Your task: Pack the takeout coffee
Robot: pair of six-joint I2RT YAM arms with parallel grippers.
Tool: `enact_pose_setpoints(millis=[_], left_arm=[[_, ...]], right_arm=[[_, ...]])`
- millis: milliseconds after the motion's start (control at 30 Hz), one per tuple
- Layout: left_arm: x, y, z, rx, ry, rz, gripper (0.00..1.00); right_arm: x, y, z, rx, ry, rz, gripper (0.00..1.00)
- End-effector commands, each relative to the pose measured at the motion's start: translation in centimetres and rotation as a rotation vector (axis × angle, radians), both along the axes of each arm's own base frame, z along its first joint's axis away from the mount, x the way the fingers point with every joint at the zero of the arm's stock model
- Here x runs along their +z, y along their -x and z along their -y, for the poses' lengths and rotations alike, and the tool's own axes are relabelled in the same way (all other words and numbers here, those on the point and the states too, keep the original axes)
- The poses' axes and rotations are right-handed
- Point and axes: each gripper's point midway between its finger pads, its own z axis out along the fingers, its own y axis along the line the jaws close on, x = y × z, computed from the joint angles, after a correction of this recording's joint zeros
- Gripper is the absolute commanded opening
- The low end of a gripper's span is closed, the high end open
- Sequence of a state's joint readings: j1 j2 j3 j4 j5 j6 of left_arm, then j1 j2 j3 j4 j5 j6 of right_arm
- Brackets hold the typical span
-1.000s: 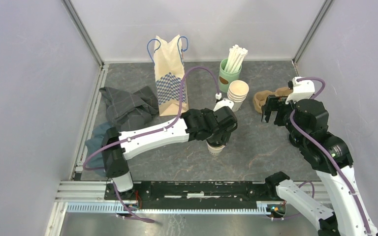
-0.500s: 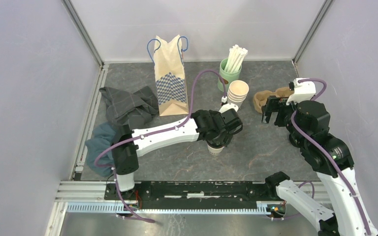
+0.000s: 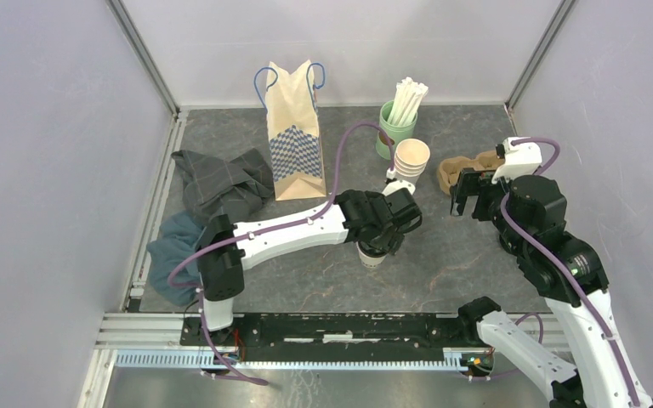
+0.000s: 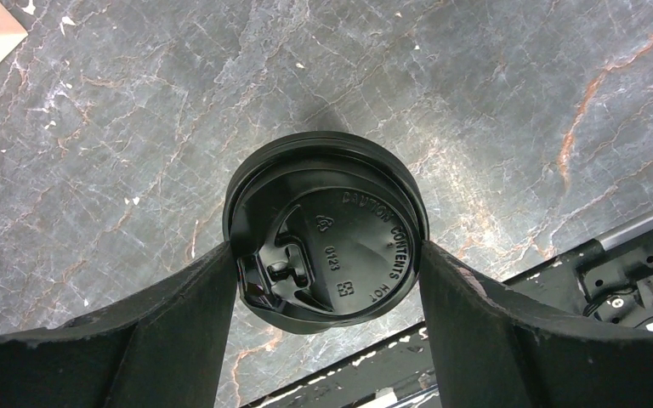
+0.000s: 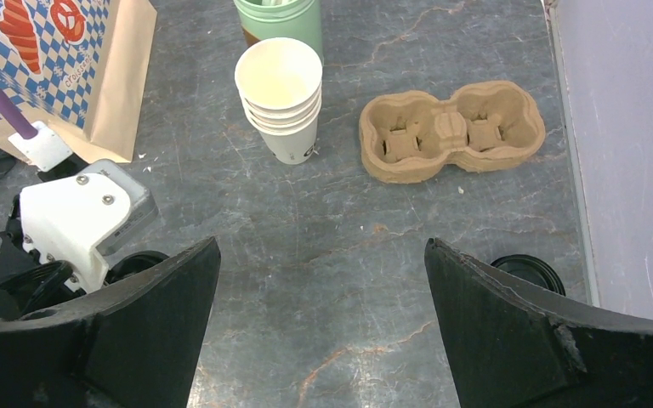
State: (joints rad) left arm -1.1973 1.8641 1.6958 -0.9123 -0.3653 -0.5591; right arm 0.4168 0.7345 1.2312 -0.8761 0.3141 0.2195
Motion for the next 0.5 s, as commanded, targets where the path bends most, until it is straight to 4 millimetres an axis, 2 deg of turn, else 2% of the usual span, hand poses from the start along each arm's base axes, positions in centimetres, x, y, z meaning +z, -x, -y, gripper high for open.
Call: enact_pose_setpoints(millis=[0,233,467], left_arm=[[0.4,-0.1,0.6,-0.025,-0.005,0.011,0.80],[0.3,-0.3,0.1,-0.016,-0.033,0.018,0.80],[1.9,-0.4,0.1,-0.002,-0.016,0.029,0.80]], right_arm=[[0.9,-0.4,-0.2,-0.003,-0.027,0.047,0.98],[0.8,-0.5,-0.3,0.002,-0.028,0.045,0.98],[0.7,-0.6,-0.5,0.007,-0.032,0.044,0.98]])
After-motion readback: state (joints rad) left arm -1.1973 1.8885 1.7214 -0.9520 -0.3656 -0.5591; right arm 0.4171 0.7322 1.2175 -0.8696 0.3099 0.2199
